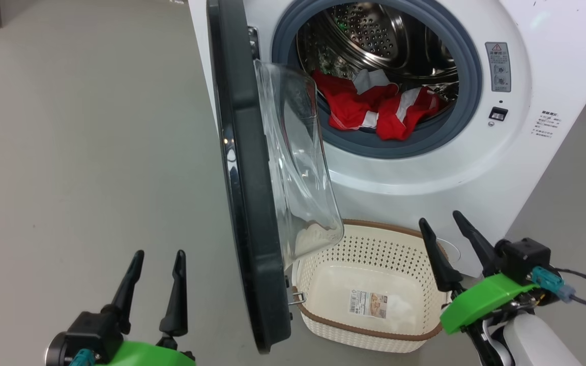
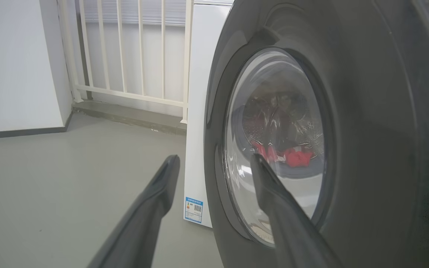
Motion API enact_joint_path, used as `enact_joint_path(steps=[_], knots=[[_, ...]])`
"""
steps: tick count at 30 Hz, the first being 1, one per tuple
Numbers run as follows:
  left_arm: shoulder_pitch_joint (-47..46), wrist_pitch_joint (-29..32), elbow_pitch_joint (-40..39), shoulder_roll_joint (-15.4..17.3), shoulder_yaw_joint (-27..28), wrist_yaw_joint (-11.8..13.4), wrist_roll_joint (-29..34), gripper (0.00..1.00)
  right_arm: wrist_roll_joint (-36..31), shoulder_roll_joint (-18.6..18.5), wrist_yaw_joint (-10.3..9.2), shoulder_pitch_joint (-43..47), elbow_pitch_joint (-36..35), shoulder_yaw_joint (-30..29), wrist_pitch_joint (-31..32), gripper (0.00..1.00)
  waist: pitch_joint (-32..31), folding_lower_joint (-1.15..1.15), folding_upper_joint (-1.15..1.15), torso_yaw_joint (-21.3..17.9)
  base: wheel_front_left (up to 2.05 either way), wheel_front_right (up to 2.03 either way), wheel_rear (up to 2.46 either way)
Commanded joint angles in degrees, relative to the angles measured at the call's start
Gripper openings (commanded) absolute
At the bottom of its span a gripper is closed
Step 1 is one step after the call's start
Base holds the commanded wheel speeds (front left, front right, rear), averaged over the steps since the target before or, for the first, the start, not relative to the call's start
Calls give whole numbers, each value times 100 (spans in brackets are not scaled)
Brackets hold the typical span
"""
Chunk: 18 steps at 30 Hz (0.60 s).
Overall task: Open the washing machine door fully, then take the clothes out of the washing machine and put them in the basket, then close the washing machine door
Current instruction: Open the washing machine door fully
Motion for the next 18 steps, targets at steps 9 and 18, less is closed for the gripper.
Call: enact_joint_path(steps=[9,18], knots=[[-20,-54,-91,60,227,24,35,100,-385,197,37,320,-382,-357,-67,100,-46,0,0,-37,0,0,0],[-29,-54,-48,60,236,36,152,100,-415,250,37,367,-360,-367,-67,100,-83,0,0,-25,0,0,0]])
